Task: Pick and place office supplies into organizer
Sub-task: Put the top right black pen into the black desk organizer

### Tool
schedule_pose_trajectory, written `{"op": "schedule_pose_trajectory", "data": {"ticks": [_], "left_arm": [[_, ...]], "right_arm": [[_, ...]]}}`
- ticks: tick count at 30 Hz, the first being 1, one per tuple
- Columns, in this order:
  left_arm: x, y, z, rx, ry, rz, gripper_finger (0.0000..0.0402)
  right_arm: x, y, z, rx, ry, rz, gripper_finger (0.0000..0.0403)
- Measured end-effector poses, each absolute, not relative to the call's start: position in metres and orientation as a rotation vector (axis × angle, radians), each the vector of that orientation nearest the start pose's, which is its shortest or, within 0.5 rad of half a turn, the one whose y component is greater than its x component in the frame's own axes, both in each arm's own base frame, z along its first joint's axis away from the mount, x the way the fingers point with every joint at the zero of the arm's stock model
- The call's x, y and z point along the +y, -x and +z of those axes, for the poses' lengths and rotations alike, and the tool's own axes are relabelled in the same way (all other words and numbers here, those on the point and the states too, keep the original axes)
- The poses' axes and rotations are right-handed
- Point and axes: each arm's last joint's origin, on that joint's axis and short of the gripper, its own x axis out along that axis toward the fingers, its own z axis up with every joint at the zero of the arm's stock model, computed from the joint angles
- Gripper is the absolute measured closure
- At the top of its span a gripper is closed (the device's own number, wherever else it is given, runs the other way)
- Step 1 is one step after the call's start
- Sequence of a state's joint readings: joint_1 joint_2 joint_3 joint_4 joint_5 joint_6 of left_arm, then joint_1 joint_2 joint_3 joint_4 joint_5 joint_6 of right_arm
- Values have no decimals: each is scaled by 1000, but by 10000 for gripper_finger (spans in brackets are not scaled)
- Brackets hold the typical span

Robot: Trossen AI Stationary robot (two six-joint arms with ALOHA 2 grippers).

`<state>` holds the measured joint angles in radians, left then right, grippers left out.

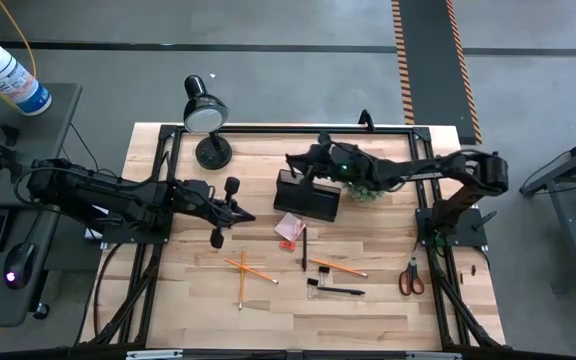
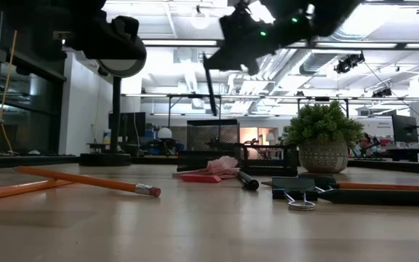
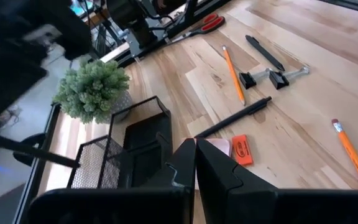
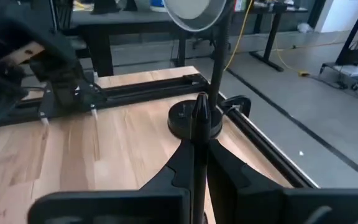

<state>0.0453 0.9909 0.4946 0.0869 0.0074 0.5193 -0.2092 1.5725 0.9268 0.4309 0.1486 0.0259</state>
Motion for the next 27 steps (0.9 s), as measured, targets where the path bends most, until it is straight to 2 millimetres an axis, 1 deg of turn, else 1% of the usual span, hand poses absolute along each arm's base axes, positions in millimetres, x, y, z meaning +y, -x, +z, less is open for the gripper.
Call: {"op": "schedule_pose_trajectory", "data": {"ticks": [2,6,10,13,16,21,27], "left_arm": [[9,-208,223,399,-506,-68,399],[9,-209,225,380,-510,-63,399],[9,-209,225,380,-510,-63,399],[9,-209,225,379,-511,-63,399],[9,-209,225,378,-511,-63,399],[9,-209,225,377,-530,-66,399],[9,-209,225,377,-536,-67,399]], "right_arm": [[-74,-328,240,197,-53,-360,386],[-72,-315,233,129,-58,-374,386],[-71,-307,220,103,-71,-398,380],[-72,-303,214,81,-101,-417,372],[-73,-301,210,95,-117,-427,364],[-73,-301,211,80,-140,-417,353],[-74,-300,208,102,-159,-428,353]]}}
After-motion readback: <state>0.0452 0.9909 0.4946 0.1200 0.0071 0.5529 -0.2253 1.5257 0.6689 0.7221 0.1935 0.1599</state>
